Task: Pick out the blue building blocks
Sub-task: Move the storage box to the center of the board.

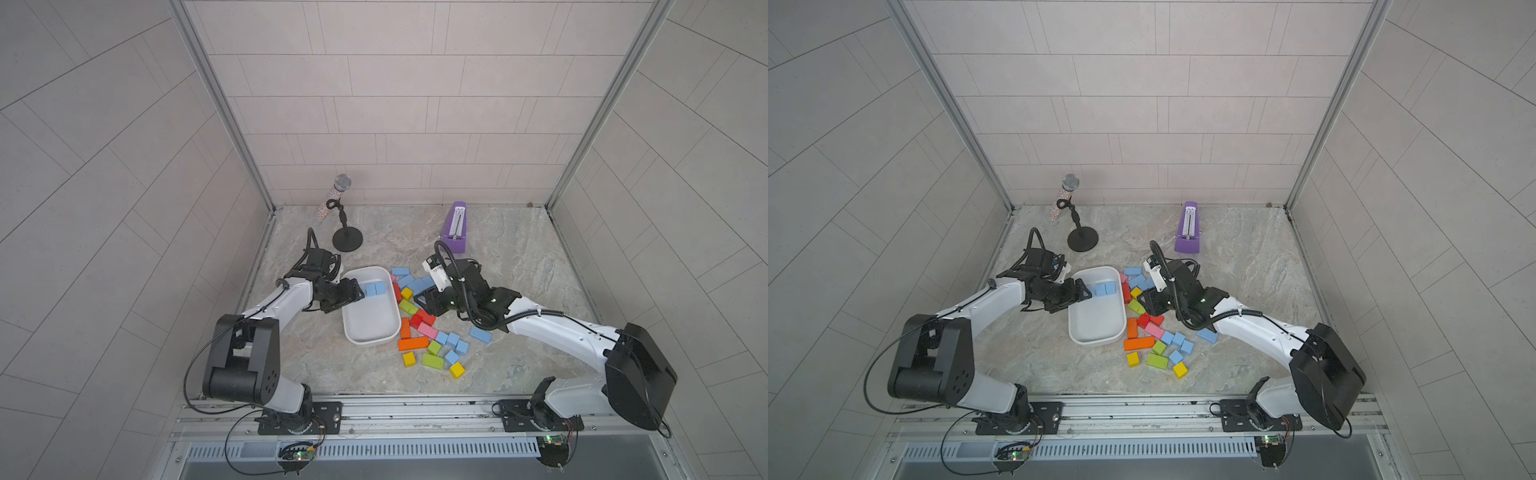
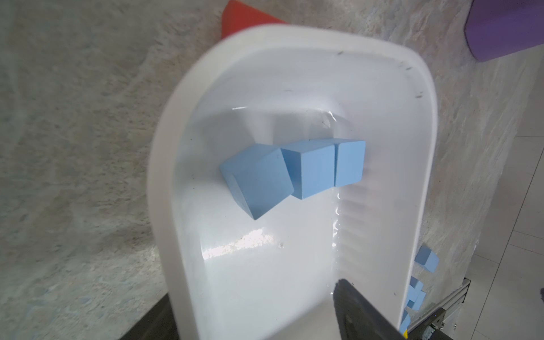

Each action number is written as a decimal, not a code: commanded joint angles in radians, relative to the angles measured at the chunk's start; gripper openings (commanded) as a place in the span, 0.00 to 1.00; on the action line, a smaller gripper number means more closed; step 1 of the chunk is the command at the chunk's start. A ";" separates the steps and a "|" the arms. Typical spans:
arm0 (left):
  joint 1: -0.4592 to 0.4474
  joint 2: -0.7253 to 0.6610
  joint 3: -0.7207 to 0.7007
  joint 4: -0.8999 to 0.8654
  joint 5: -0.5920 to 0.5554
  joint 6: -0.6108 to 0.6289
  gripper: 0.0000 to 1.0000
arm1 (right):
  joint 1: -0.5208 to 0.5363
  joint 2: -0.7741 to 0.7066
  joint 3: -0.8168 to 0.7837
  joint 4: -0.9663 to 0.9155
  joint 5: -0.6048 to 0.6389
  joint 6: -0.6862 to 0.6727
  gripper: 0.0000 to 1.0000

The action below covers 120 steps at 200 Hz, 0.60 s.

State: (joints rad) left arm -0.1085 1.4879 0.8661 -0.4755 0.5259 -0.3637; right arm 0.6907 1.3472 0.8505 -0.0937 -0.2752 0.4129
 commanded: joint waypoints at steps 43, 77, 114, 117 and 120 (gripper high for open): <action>-0.006 -0.151 0.080 -0.131 -0.127 0.291 0.79 | -0.204 -0.136 -0.083 -0.106 -0.099 0.006 0.54; -0.089 -0.149 0.174 -0.210 -0.127 0.525 0.76 | -0.307 -0.183 -0.101 -0.237 -0.146 -0.035 0.54; -0.238 -0.052 0.302 -0.259 -0.186 0.817 0.73 | -0.429 -0.235 -0.151 -0.275 -0.194 -0.022 0.54; -0.249 -0.036 0.319 -0.264 -0.196 0.835 0.73 | -0.436 -0.240 -0.154 -0.275 -0.199 -0.020 0.54; -0.261 -0.020 0.331 -0.269 -0.208 0.852 0.72 | -0.441 -0.245 -0.157 -0.275 -0.203 -0.020 0.54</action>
State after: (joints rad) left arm -0.2962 1.3830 1.1114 -0.6731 0.3878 0.2348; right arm 0.3050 1.1423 0.7204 -0.3115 -0.4240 0.3946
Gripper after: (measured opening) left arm 0.730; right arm 0.539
